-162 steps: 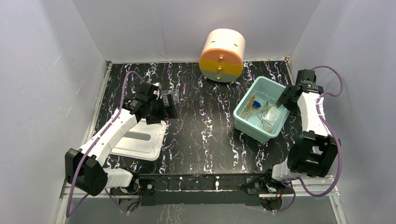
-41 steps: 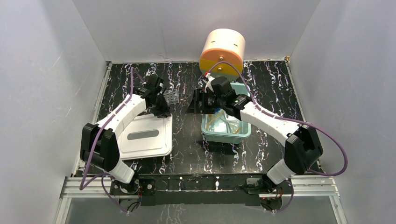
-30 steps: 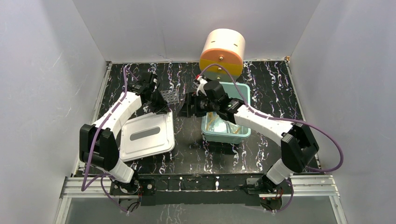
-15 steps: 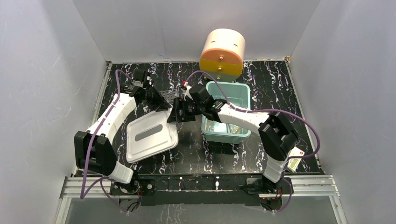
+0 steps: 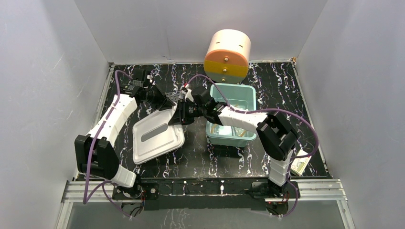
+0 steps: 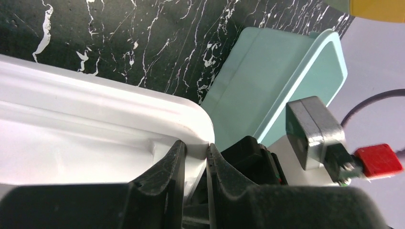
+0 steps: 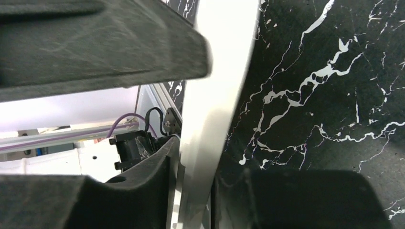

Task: Organize the chemistry lab equipment

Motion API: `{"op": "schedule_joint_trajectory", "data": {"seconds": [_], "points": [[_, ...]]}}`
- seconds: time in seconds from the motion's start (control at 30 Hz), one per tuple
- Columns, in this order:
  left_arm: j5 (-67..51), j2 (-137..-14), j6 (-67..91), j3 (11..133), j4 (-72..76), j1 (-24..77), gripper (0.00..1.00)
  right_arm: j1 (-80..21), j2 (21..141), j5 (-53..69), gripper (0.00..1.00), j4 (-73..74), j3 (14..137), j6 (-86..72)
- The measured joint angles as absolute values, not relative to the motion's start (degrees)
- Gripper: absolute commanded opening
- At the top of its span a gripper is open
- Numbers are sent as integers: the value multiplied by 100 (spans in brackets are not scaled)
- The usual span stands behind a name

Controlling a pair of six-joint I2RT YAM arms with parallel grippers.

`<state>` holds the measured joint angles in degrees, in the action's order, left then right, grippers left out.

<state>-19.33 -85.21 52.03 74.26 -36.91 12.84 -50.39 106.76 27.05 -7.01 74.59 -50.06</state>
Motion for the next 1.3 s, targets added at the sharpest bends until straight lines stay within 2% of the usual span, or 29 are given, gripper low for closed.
{"op": "schedule_joint_trajectory", "data": {"seconds": [0.13,0.2,0.27,0.47,0.77,0.97,1.07,1.3], "points": [[-1909,-8466,5142,7526,-3736,1262,58,-5019,10676,2773,21,-773,7459,-5096],[-1857,-8420,5092,7605,-3778,1251,69,-5015,10663,2858,20,-823,7467,-5043],[-1820,-8355,5041,7714,-3828,1245,75,-5004,10634,2945,18,-836,7467,-4960],[-1778,-8239,4827,8232,-4117,1243,82,-4799,10313,3245,15,-838,7467,-4650],[-1896,-8217,4029,8952,-3931,1111,87,-3861,9782,4425,14,-285,7467,-3813],[-2687,-8134,3277,9091,-3621,1107,90,-3203,9227,5242,15,38,7435,-3367],[-3065,-8082,2860,9091,-3531,1107,98,-2980,8978,5719,14,298,7435,-3081],[-4121,-7961,2244,9076,-3328,1105,98,-2486,8615,6705,14,943,7417,-2493]]}}
